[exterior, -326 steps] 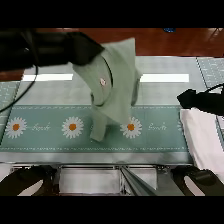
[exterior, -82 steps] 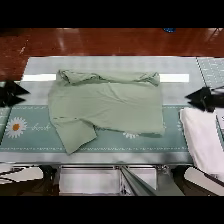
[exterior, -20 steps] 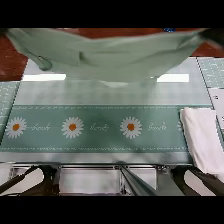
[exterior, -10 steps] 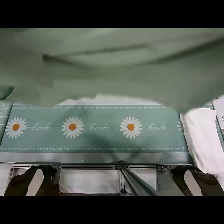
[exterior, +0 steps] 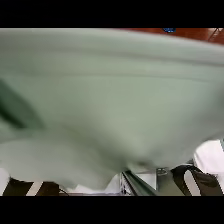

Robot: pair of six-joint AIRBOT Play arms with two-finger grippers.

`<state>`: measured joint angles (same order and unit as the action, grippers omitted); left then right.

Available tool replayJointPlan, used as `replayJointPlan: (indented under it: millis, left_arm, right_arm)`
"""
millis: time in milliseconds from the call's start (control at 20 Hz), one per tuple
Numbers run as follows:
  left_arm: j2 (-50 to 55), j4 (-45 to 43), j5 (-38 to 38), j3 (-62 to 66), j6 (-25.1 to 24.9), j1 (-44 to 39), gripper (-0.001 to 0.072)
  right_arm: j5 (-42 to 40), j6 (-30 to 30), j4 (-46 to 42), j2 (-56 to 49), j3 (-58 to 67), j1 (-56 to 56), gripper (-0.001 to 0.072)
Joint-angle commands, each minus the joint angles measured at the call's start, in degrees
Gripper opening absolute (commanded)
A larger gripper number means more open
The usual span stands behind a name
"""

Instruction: Fold the shirts.

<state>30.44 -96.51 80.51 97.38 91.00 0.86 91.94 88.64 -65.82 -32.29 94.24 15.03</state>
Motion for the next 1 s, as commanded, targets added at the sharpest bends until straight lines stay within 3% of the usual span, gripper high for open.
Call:
replayJointPlan:
  millis: [0, 150, 300, 550, 700, 950]
  left_arm:
    - [5.3, -2.7, 2.5, -7.6, 1.9, -0.8, 0.0019]
    - [13.7, -0.5, -2.0, -16.7, 1.9, -0.8, 0.0019]
    - [23.0, 0.7, -15.1, -25.0, 2.8, -0.8, 0.002]
    - [43.3, 5.8, -34.6, -21.5, 6.9, -0.7, 0.0019]
    - [55.8, 8.6, -34.9, -15.1, 8.9, -0.7, 0.002]
    - [68.2, 13.6, -23.8, -6.8, 8.0, -0.7, 0.002]
  right_arm:
    - [-4.8, 0.1, 3.0, -0.2, -13.7, 0.0, 0.0019]
    - [-11.7, -3.2, 7.3, -4.2, -27.1, 0.0, 0.0019]
    - [-21.6, -7.6, 10.3, -12.3, -35.8, 0.0, 0.0019]
    - [-35.8, -14.7, 22.1, -36.2, -30.9, 0.0, 0.0019]
    - [-36.1, -15.9, 26.9, -49.5, -23.0, 0.0, 0.0019]
    - [-35.3, -15.8, 27.8, -59.3, -17.7, -1.3, 0.002]
